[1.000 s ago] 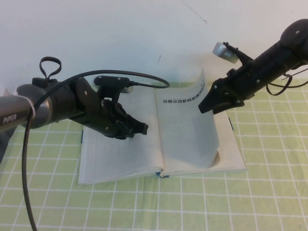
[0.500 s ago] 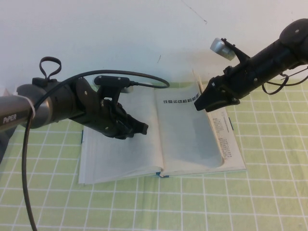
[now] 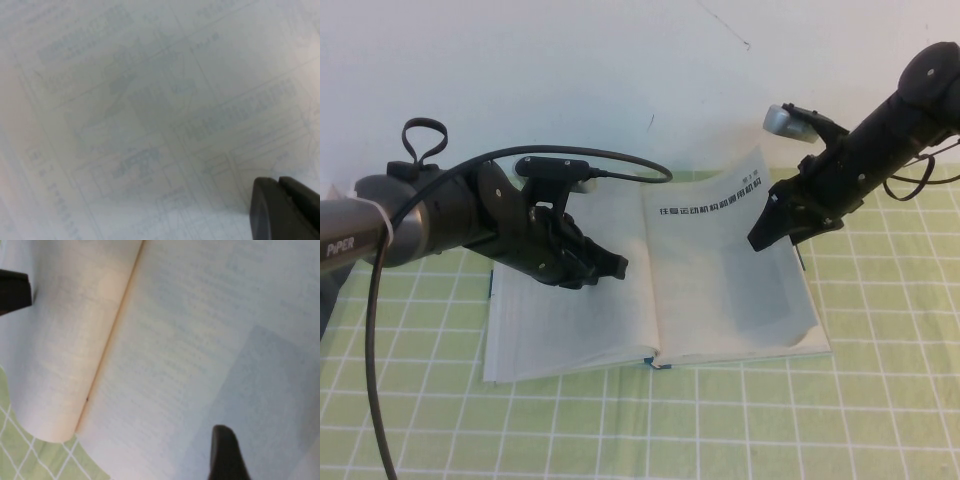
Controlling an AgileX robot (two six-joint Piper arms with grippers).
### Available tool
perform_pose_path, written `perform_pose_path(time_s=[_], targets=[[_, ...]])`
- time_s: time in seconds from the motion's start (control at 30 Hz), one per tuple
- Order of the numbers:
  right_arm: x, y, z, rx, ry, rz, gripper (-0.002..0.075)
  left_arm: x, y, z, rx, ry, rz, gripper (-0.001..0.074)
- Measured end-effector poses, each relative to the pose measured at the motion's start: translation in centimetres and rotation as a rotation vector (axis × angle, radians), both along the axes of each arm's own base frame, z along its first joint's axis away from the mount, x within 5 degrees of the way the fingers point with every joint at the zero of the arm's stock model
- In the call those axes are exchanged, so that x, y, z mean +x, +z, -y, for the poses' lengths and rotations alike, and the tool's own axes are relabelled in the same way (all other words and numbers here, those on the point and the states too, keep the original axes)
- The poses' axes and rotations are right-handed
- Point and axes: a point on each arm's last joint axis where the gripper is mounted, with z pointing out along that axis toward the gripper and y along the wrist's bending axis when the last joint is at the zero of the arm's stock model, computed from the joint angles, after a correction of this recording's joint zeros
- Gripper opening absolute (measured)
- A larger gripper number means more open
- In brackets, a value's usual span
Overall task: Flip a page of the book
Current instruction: Open the closed book
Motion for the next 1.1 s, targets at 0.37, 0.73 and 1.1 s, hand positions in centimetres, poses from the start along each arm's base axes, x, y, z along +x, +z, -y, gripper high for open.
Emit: perform_pose_path(time_s=[0.37, 0.73, 1.1], targets=[[0.5, 2.0, -1.2, 0.1, -0.025, 0.029, 0.0388, 0.0, 0.0, 0.0, 0.0, 0.002, 0.003, -0.0003], [-0.2, 2.3, -3.8, -0.034, 0.027, 0.047, 0.0388, 0.0, 0.0, 0.0, 0.0, 0.002, 0.005, -0.0003], [-0.7, 1.6, -4.4, -0.151, 0.044, 0.042, 0.0388, 0.0, 0.0, 0.0, 0.001, 0.0, 0.006, -0.0003]])
